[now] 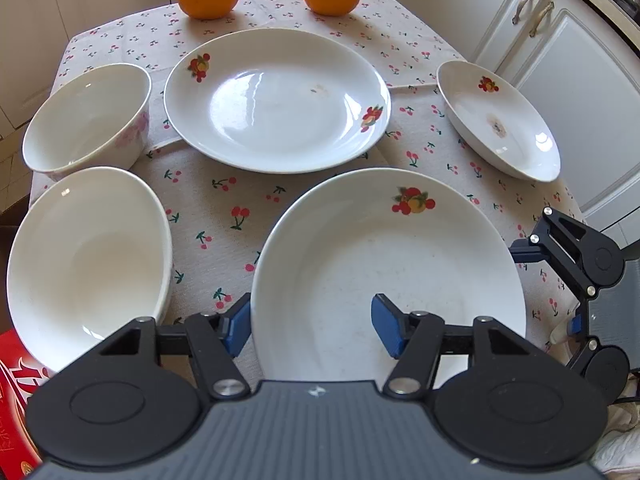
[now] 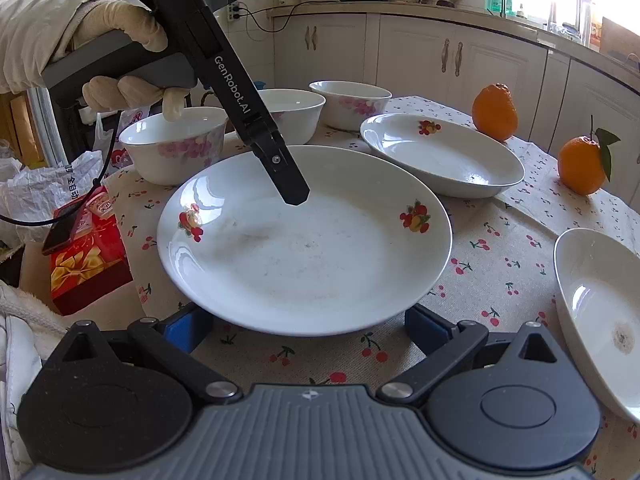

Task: Organize plates and bowls
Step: 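Lift the fruit-decal plate with the left gripper toward the stained plate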

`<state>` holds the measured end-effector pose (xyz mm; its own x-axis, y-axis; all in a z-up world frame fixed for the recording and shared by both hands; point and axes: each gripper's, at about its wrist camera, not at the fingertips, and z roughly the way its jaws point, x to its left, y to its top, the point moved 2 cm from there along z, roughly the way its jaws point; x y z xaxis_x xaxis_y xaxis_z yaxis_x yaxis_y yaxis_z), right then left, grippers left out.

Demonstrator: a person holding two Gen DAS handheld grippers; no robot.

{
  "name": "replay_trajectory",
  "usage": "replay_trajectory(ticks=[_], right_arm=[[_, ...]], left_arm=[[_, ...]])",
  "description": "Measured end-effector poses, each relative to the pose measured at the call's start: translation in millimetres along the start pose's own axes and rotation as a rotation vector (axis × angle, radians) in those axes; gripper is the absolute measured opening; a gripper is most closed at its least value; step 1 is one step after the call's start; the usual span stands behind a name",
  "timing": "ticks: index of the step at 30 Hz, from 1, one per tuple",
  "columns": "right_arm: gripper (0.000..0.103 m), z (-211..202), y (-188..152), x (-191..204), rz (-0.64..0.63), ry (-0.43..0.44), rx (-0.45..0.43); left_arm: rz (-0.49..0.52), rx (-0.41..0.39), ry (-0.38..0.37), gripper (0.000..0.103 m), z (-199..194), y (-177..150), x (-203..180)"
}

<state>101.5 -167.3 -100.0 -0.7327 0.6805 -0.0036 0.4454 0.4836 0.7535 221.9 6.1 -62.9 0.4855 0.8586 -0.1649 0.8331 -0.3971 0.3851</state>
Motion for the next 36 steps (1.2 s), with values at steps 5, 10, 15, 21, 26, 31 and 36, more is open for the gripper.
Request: replay_trajectory(ticks=[5,10,15,21,26,31,36], right_arm=[[0.103,-1.9,2.0,1.0,-0.038,0.0,0.014],[0.103,-4.8,0.8,-2.4,-0.038,0.012,0.019],[0.103,-2.8,2.5,-2.0,-0.032,0.013,0.028],[0.103,-1.4,5.4,-2.3,-0.03,0.018,0.044],[0.103,1.4,4.9,-6.4,-0.02,0.051,0.044],[0.103,1.2,5.6,-5.6,-0.02,0.046,0.047],[0.103,-1.2,7.1,-7.0,-0.02,0.045,0.046]], left_arm=[[-0.023,0.018,-0.025,0.061,-0.2,-0.1,-0.8],[-0.023,0.03,-0.042,0.061,1.2,1.0,-1.7],[-0.031,0.049,-0.051,0.061,8.7,4.0,-0.8],[-0.032,0.051,-0.059,0.061,9.9,4.4,-0.3],[-0.024,0.052,-0.06,0.062,10.4,5.2,-0.3],[-0.016,0.052,-0.057,0.062,10.7,4.9,-1.3],[-0.011,0.052,-0.058,0.062,11.7,5.6,-2.6]])
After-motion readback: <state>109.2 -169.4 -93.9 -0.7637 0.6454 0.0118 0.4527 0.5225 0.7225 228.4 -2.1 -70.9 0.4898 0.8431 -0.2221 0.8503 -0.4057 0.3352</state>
